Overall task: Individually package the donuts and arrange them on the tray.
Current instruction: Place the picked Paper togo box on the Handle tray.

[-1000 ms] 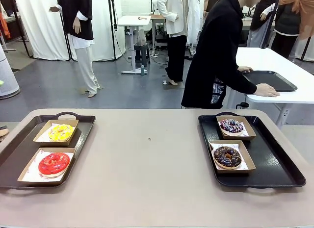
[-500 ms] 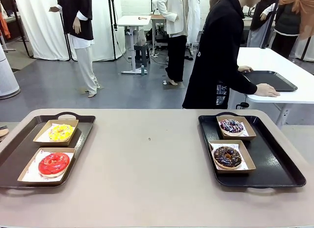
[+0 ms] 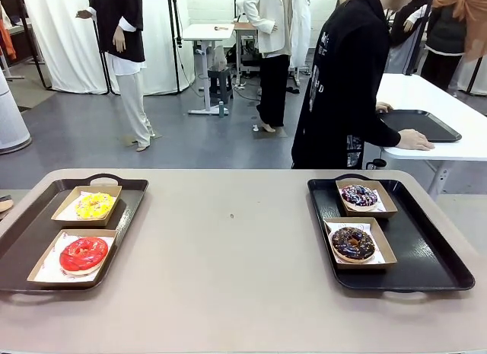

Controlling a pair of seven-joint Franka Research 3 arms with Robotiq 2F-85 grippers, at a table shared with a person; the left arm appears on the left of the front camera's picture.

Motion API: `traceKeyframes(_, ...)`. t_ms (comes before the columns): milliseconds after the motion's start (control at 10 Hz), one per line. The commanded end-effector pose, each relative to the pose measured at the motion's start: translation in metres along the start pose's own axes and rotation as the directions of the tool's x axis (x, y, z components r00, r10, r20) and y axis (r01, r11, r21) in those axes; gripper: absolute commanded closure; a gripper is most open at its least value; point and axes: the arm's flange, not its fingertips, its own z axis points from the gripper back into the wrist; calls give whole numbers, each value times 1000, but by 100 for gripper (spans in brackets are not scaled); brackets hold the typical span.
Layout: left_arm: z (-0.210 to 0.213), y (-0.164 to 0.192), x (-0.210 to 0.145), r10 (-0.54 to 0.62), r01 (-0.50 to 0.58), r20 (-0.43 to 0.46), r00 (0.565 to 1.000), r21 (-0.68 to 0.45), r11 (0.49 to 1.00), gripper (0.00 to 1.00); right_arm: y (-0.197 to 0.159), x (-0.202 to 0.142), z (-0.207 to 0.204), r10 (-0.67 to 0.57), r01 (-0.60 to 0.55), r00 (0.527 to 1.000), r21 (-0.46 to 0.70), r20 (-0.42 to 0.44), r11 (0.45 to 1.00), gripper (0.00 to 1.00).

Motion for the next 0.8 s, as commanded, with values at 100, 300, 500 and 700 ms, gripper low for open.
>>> traceKeyframes(100,-3,1,-1,3,-3,-2,1000,-1,1000,0,2,-1,0,-12,12,1000,5,2,1000,0)
traceKeyframes(300,-3,1,-1,3,-3,-2,1000,-1,1000,0,2,-1,0,-12,12,1000,5,2,1000,0)
traceKeyframes(500,-3,1,-1,3,-3,-2,1000,-1,1000,0,2,-1,0,-12,12,1000,5,2,1000,0)
traceKeyframes(700,-3,1,-1,3,-3,-2,1000,-1,1000,0,2,-1,0,-12,12,1000,5,2,1000,0)
